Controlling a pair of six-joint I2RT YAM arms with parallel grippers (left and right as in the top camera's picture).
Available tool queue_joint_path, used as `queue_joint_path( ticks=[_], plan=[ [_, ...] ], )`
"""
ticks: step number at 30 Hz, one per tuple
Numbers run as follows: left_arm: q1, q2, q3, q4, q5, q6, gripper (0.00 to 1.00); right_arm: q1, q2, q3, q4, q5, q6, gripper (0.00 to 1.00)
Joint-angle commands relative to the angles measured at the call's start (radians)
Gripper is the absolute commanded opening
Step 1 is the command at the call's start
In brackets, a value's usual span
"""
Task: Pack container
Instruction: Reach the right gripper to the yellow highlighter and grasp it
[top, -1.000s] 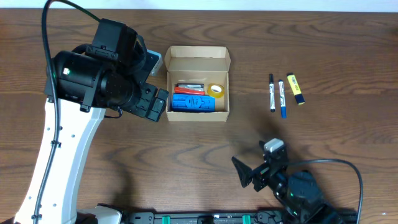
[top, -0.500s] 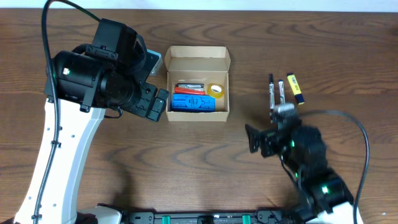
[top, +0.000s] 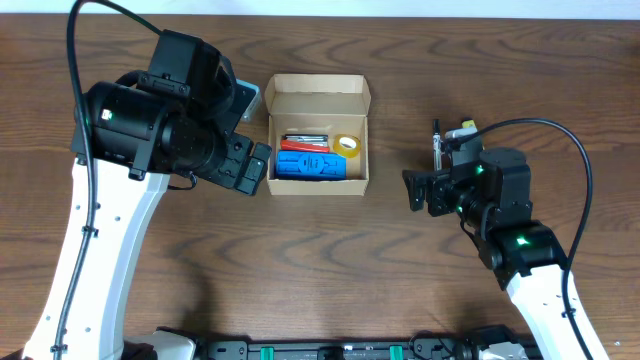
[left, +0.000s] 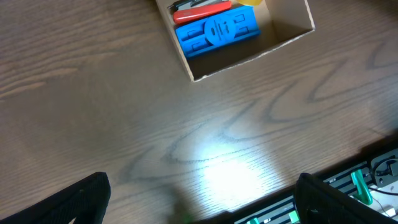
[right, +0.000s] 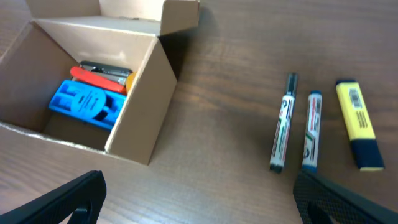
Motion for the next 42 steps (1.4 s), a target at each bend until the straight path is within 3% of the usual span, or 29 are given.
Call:
queue_joint_path(
  ticks=[1, 13, 26, 42],
  plan=[
    [-0.001, -0.005, 0.005, -0.002, 0.003, 0.01, 0.95, -0.014, 0.012, 0.021, 0.029, 0.057, -0.038, 0.99],
    [-0.001, -0.005, 0.005, -0.002, 0.003, 0.01, 0.95, -0.18, 0.269, 0.205, -0.05, 0.048, -0.175, 0.99],
    [-0.001, -0.005, 0.005, -0.002, 0.003, 0.01, 0.95, -0.301, 0.602, 0.392, -0.016, 0.105, -0.281, 0.99],
    [-0.001, -0.005, 0.005, -0.002, 0.003, 0.01, 0.95, -0.337, 0.862, 0.421, 0.102, 0.148, -0.307, 0.83]
  ],
)
